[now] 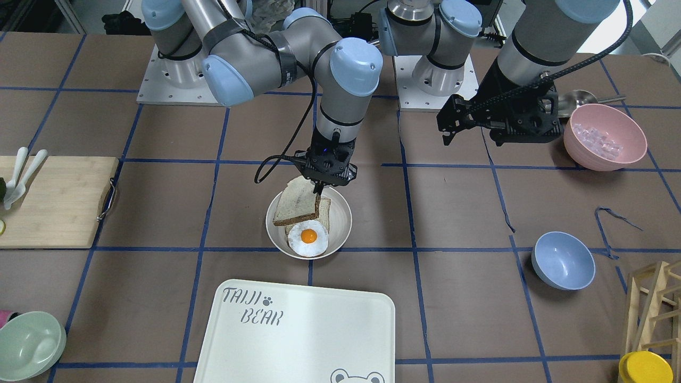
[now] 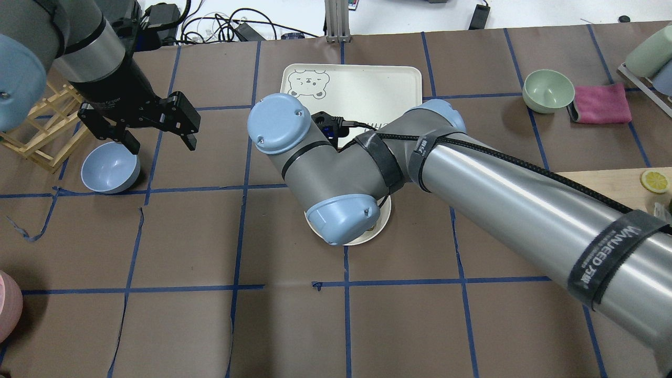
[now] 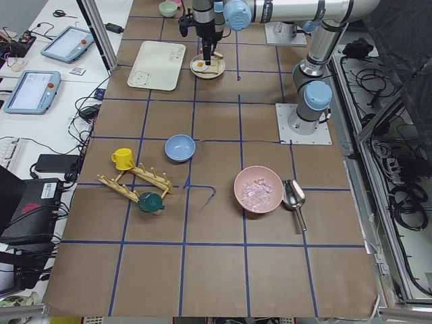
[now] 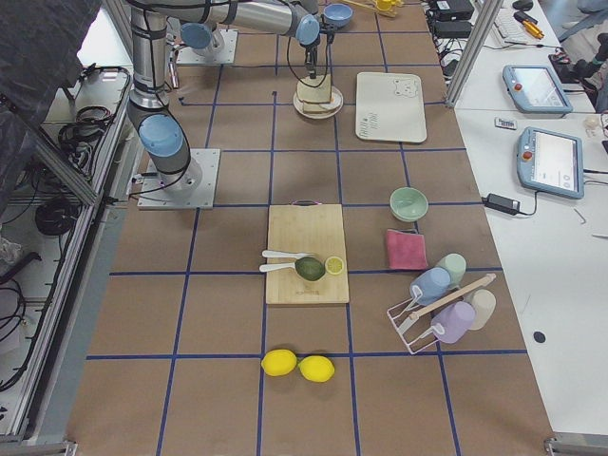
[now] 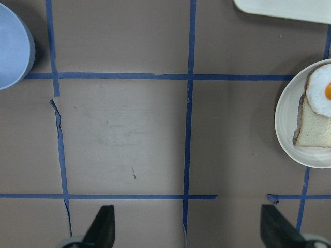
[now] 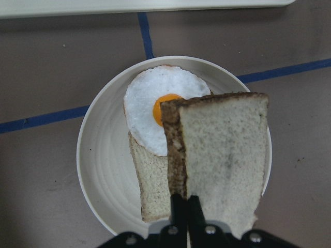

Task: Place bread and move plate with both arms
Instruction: 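Lower the bread slice onto the egg on the white plate, then open the right gripper and raise it away from the plate, then reach the left gripper to the rim of the white plate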

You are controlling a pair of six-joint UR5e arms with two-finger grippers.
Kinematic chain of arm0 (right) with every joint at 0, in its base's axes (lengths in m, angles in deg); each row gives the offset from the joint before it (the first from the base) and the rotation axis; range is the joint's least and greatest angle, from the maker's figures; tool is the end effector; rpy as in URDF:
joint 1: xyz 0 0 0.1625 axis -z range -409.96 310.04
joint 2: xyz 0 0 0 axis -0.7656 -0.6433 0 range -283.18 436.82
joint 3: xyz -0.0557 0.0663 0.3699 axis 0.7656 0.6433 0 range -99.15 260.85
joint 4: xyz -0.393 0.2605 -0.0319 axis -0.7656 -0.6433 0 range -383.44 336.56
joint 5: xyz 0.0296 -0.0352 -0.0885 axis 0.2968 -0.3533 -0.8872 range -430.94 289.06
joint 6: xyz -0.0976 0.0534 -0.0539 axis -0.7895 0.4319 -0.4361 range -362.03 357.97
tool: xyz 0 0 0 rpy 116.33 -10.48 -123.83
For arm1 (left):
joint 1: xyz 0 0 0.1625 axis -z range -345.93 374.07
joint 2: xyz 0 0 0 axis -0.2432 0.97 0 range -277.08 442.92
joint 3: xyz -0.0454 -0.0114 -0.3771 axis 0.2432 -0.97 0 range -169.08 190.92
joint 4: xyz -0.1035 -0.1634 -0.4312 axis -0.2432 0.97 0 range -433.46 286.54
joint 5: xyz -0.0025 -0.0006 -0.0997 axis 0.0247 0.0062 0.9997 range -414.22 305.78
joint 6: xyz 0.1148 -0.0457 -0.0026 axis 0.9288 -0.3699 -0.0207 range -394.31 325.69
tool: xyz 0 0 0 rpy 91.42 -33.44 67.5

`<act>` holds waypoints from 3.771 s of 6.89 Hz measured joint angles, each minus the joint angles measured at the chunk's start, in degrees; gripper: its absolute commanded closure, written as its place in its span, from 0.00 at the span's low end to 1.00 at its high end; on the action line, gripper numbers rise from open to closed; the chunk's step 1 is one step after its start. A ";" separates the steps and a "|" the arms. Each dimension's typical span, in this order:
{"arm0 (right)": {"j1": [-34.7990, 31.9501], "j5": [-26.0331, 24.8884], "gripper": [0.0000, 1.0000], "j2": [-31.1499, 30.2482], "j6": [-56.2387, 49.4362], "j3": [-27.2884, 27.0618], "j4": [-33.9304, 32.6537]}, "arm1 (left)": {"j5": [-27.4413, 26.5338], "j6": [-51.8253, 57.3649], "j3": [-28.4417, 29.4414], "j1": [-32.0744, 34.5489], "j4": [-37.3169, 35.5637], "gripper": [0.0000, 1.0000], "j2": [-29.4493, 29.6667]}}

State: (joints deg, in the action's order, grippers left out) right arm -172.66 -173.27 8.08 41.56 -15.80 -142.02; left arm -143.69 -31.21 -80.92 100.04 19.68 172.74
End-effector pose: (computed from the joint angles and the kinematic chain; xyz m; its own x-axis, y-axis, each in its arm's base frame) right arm 0.4354 -0.4804 0.1847 -0.9689 0.1992 0.1467 0.1763 0.9720 -0.1556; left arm -0.0961 -0.5492 0.3978 -0.9998 -0.0174 0.0137 -0.0162 0.9964 0.0830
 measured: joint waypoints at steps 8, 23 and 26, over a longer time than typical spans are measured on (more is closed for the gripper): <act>-0.48 -0.99 0.00 2.26 -4.24 -0.89 -4.25 | 0.20 0.05 0.00 -0.11 -0.10 0.00 1.06; 28.38 9.34 0.00 -15.04 -42.51 16.15 25.20 | 2.70 -19.01 -18.31 15.83 -44.26 0.00 16.78; 28.95 9.50 0.00 -16.34 -46.11 16.07 25.56 | 3.24 -18.00 -18.72 17.38 -47.92 0.49 21.21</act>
State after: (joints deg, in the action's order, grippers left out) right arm -143.70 -163.77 -8.26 -4.55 0.26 -116.47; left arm -140.46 -49.21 -99.64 117.42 -28.24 193.95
